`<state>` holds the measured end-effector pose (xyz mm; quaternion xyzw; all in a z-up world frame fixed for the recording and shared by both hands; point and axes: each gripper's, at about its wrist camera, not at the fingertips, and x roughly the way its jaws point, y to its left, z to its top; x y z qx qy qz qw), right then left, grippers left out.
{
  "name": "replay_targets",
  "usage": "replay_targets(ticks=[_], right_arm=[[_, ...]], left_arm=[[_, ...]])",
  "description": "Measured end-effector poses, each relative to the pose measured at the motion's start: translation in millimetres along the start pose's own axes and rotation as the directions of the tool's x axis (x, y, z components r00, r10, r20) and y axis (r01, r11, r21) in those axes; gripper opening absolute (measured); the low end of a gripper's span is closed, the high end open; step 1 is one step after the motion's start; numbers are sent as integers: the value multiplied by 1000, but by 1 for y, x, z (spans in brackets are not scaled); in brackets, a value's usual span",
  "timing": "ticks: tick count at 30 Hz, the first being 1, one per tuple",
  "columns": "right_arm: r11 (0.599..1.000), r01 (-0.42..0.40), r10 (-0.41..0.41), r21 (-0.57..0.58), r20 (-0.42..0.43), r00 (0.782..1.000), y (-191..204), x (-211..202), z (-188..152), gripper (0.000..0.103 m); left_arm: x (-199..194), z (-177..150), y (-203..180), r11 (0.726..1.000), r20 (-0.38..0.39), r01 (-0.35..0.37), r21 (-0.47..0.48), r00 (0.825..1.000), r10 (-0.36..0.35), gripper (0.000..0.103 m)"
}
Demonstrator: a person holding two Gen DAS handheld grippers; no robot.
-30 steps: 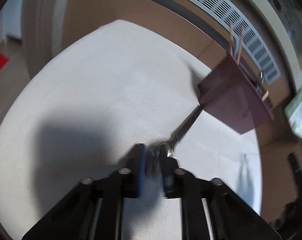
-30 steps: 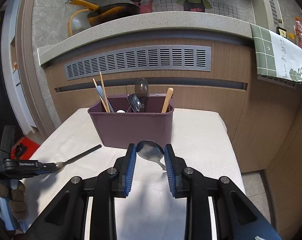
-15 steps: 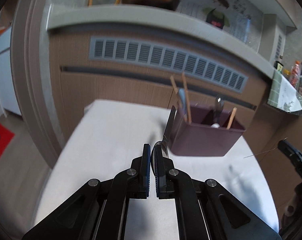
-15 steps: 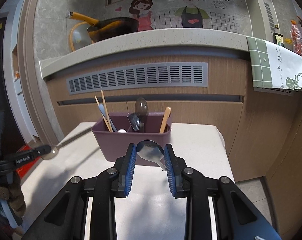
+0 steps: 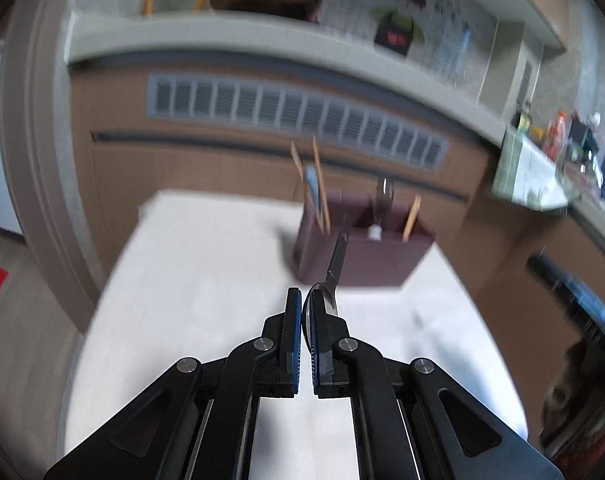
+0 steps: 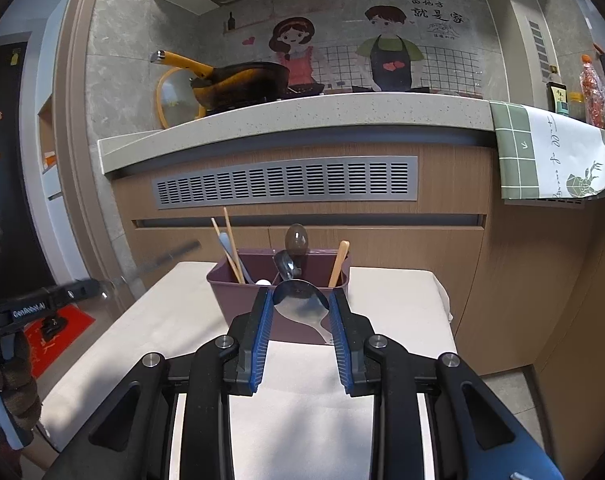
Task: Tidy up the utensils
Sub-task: 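Grasp the translucent brown spoon by its handle with the left gripper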
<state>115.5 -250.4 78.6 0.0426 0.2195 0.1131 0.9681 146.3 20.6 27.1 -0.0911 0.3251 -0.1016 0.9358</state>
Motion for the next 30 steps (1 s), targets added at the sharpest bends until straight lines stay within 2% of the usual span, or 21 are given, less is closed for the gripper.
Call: replay_targets(ticks=[3,6,11,13,14,16,18,20,23,25,30], right_arm=[[1000,3,-3,-8,0,1000,1,-1,-1,26],[1000,9,-9,-5,-5,1000,-1,0,-1,26],[1000,12,-12,-2,-26,1000,-4,8,-3,26],[1000,14,-13,2,-39,999,-5,12,-5,26],[1000,13,-13,4,-44,999,-6,13,-6,26],[1000,14,-13,6,-49,999,-7,15,-7,26],[1000,15,-14,10,-60,998,-8,19,-9,26],[1000,13,-12,13,-68,998,-7,21,-9,26],[1000,3,-3,8,-81,997,-4,24,-11,26],[1000,-4,3,-3,-85,996,-1,24,-12,26],[1000,-20,18,-18,-84,996,4,25,-13,26]], left_arm=[[26,-23,7,1000,-116,-29,-2,993,29,4],[47,-44,13,1000,-215,-4,-11,977,1,7],[52,-47,5,995,-231,78,70,971,-60,9],[51,-43,-4,986,-241,112,120,967,-81,17],[54,-41,-11,978,-261,129,163,962,-84,25],[67,-41,-22,962,-289,132,238,956,-60,28],[87,-42,-27,951,-320,99,293,947,0,28],[111,-42,-27,945,-351,61,322,934,59,28],[134,-40,-28,929,-359,20,369,925,123,28],[143,-37,-29,930,-367,14,366,921,131,28],[156,-28,-26,953,-375,15,301,921,104,27]])
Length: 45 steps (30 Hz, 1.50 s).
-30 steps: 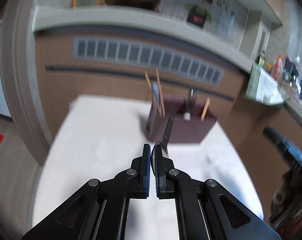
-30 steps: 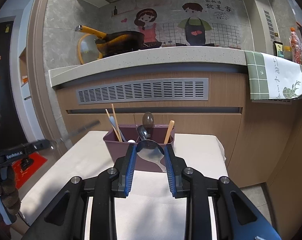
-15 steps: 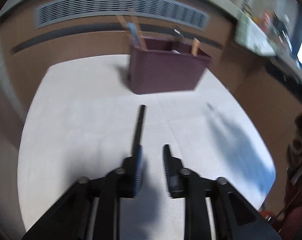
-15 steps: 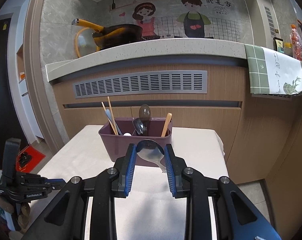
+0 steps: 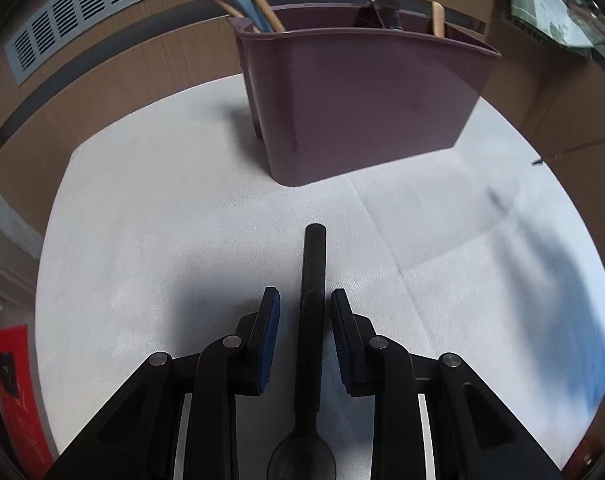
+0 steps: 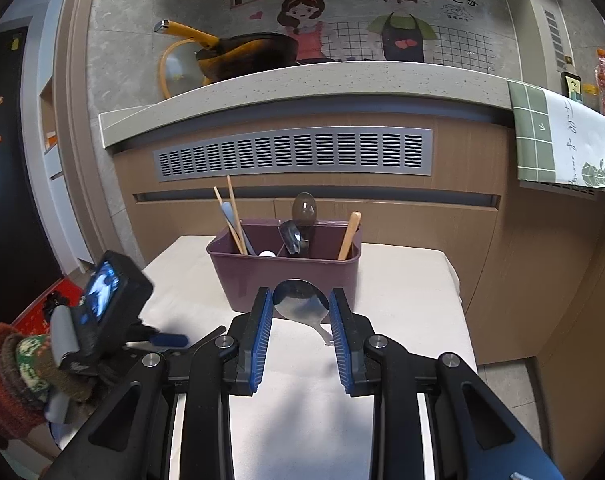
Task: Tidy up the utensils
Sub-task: 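Grasp the translucent brown spoon by its handle with the left gripper, then lift the brown spoon with the left gripper while the right holds the smiley spoon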
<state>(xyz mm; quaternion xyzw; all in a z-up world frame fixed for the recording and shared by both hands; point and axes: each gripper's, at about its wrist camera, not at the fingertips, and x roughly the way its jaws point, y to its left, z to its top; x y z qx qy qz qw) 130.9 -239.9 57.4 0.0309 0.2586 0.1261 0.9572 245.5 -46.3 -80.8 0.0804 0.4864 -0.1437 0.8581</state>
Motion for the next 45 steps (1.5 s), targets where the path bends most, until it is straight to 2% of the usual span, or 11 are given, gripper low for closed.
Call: replay_targets(ticks=[2,4,16,20,22,28,32,35,41,43,45], right_arm=[[1000,-1,1,3,0,1000,0,2,1,26],[1000,1,-1,8,-1,1000,-1,3,1,26],[999,14,-14,37,-22,1000,-9,10,-1,26],[999,13,-13,38,-14,1000,-7,7,0,26],[999,16,-16,40,1,1000,-7,4,2,26],[999,10,-13,32,74,997,-4,-14,26,26],[1000,-14,12,16,139,990,-1,-31,61,26],[1000,-7,9,-9,183,983,0,-41,84,26],[1000,-2,1,9,158,987,-8,-38,79,26],[1000,-7,4,31,125,992,-13,-31,68,26],[999,-13,9,49,97,995,-18,-25,55,26]], left_arm=[[1,2,2,1000,7,15,-21,1000,-15,25],[-1,2,5,999,24,25,-41,999,-24,13],[-78,-4,11,985,297,72,-157,955,-22,12],[-109,2,5,984,396,86,-157,918,-17,11],[-127,5,7,982,441,98,-159,897,-18,3],[-201,35,7,986,592,103,-132,806,-5,3],[-232,55,3,991,630,80,-107,777,6,3],[-233,53,4,992,627,78,-102,779,3,3],[-155,37,12,985,448,166,-55,885,-124,8],[-123,29,16,984,372,172,-55,918,-139,18],[-83,20,19,977,272,212,-33,942,-196,43]])
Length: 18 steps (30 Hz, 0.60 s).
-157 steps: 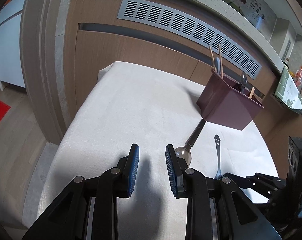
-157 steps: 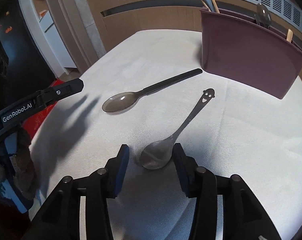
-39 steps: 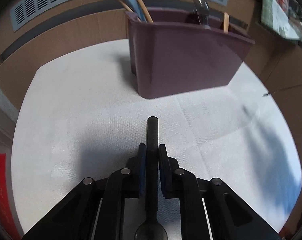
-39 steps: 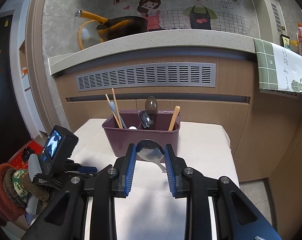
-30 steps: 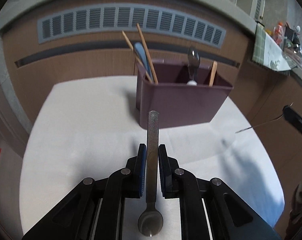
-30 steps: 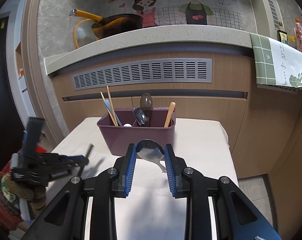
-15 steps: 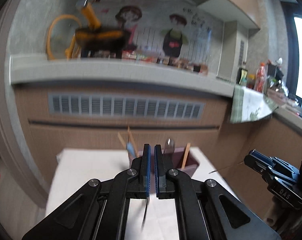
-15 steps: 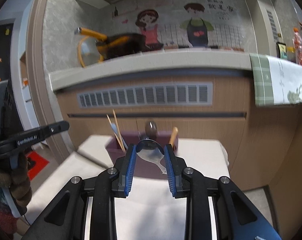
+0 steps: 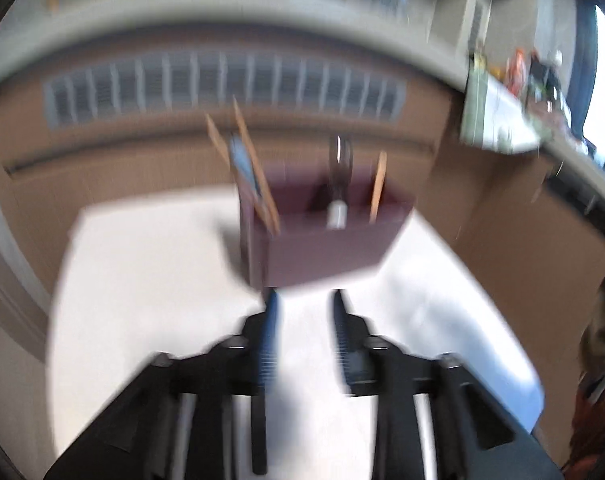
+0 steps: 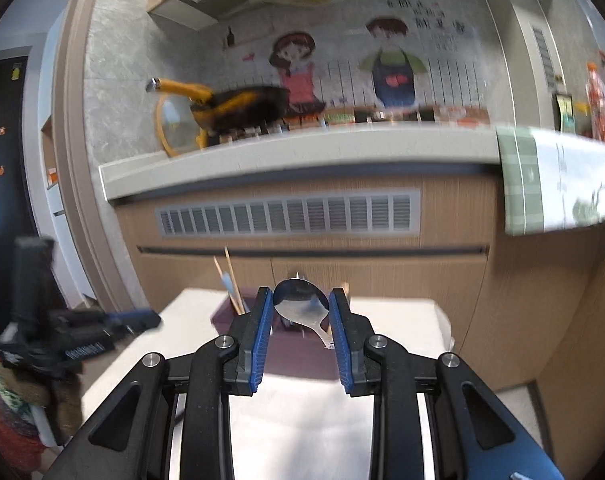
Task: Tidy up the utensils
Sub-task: 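Lift the brown spoon with the left gripper while the right holds the smiley spoon, then carry both spoons over the maroon caddy and open both grippers to drop them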
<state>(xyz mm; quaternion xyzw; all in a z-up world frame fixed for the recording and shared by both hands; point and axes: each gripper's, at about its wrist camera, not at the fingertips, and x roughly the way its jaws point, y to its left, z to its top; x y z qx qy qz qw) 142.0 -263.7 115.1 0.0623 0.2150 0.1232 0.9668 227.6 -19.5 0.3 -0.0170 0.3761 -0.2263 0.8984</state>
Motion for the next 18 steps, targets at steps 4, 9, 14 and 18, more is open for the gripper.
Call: replay_targets(ticks=[4,9,14,18], right_arm=[[1000,-2,4,31,-45,999,-8,11,-22,26],[1000,7,-6,17,-75,997,-7,25,-36,26],[1000,6,-4,19,-101,995,-5,40,-47,26],[1000,10,-7,23,-118,993,-6,48,-53,26]], left_arm=[[54,-31,14,999,-143,-42,3,989,42,47],[72,-29,16,981,-110,-192,20,975,193,47],[87,-27,14,974,-127,-223,22,966,224,47],[91,-24,10,973,-122,-232,10,965,232,47]])
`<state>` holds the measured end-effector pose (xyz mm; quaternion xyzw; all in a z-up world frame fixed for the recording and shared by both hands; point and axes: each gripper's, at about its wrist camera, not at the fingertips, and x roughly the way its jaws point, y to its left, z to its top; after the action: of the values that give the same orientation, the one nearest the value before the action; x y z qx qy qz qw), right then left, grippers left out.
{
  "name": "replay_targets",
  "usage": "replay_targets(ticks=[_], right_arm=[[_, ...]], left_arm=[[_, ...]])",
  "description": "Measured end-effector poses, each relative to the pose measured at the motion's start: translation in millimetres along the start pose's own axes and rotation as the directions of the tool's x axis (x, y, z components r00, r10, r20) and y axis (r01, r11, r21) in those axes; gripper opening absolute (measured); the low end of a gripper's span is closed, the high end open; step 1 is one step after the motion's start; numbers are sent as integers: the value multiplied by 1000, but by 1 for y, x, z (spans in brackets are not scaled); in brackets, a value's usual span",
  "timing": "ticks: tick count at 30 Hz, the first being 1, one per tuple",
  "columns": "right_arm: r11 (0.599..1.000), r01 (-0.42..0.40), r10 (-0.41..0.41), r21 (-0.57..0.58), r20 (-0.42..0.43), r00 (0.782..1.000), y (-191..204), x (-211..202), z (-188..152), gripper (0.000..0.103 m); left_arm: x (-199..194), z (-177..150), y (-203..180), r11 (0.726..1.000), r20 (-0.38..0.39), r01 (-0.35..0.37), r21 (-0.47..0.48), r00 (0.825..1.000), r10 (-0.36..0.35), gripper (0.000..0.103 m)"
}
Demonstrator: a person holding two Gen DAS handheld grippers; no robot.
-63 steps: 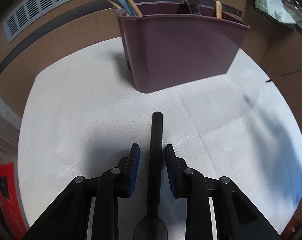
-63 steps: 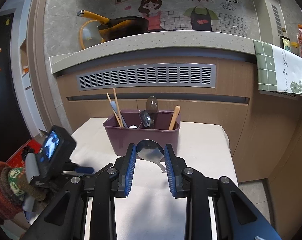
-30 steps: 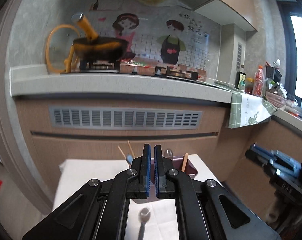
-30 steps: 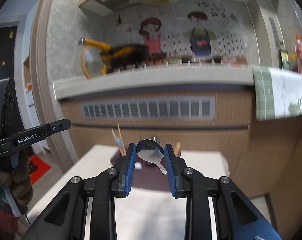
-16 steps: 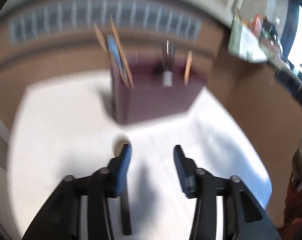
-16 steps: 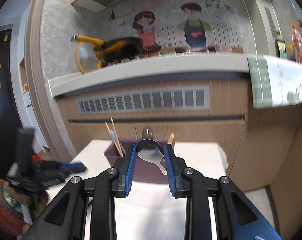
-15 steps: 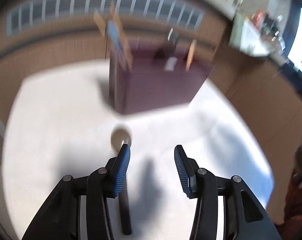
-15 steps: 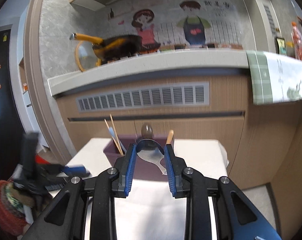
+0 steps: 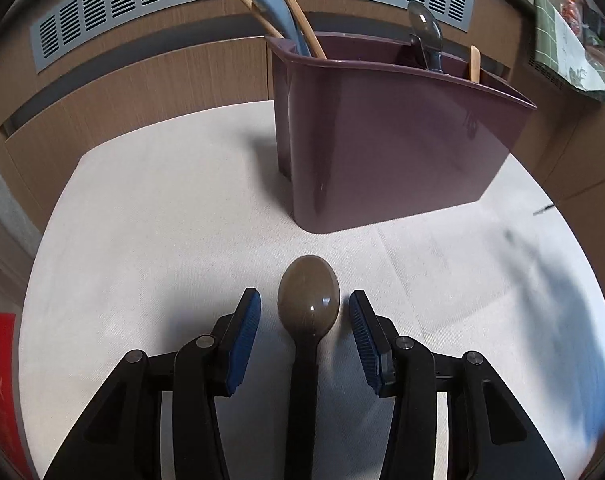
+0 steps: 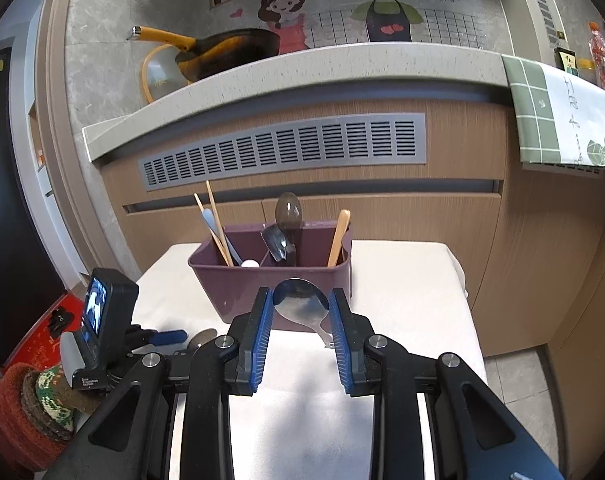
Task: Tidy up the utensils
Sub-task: 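Carry both spoons over the maroon caddy and open both grippers to drop them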
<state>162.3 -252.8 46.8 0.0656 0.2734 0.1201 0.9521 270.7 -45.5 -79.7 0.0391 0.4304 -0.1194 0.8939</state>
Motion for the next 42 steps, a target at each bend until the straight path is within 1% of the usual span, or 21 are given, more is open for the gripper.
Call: replay_targets(ticks=[7,8,9,12,13,15,18,21,22,24,25,26,28,29,30,32,33,35,38,40,42], right_arm=[[1000,1,-1,13,-12,1000,-4,5,-4,26],[1000,2,-2,14,-11,1000,-3,6,-5,26],[1000,4,-3,13,-11,1000,-3,6,-5,26],[1000,5,-5,9,-12,1000,-1,6,-6,26],[1000,2,-2,9,-12,1000,-1,6,-6,26],[1000,-3,3,7,-12,1000,-2,4,-6,26],[1000,-13,13,9,-14,1000,-3,1,-3,26],[1000,-21,21,17,-16,1000,-4,0,0,26],[1000,-23,23,16,-12,1000,-3,-1,1,26],[999,-34,34,11,25,999,-1,-9,9,26],[999,-36,36,3,54,998,1,-14,16,26],[999,-36,37,-11,94,995,4,-22,26,26],[998,-34,42,-49,170,985,11,-35,53,26],[997,-35,47,-65,200,979,14,-40,68,26],[997,-36,52,-74,221,974,16,-44,81,26],[994,-44,66,-97,240,969,22,-47,113,26],[993,-41,65,-108,233,970,24,-44,129,26],[993,-42,64,-113,200,978,26,-32,154,26],[992,-86,96,-87,112,989,22,-5,171,26],[992,-104,107,-71,37,994,19,17,172,26],[993,-107,106,-50,-15,994,15,34,167,26]], left_arm=[[8,6,4,1000,-50,0,-5,999,0,46],[7,6,5,1000,-43,0,-9,999,0,38],[6,7,7,1000,-29,-3,-19,1000,2,33],[-5,5,17,995,18,42,-92,999,-41,33],[-14,3,19,993,51,55,-103,997,-50,33],[-33,0,20,991,118,70,-112,991,-57,33],[-65,-3,20,988,213,106,-116,974,-80,33],[-103,0,16,986,328,132,-99,940,-93,33],[-118,4,14,987,371,133,-89,924,-91,33],[-150,22,13,986,471,152,-71,876,-101,32],[-168,32,11,983,520,172,-60,846,-117,32],[-188,48,10,981,574,191,-45,808,-131,32],[-216,78,12,979,631,205,-20,762,-147,32],[-228,94,10,978,650,209,-8,744,-154,32],[-234,106,9,979,657,206,1,738,-156,32],[-240,134,6,982,660,190,10,736,-149,32],[-238,144,5,982,652,187,10,744,-149,32],[-228,161,7,980,616,197,3,772,-157,32],[-207,171,13,978,573,208,-8,802,-166,32],[-192,173,13,978,559,206,-23,814,-158,32],[-175,167,19,973,551,225,-47,819,-162,32]])
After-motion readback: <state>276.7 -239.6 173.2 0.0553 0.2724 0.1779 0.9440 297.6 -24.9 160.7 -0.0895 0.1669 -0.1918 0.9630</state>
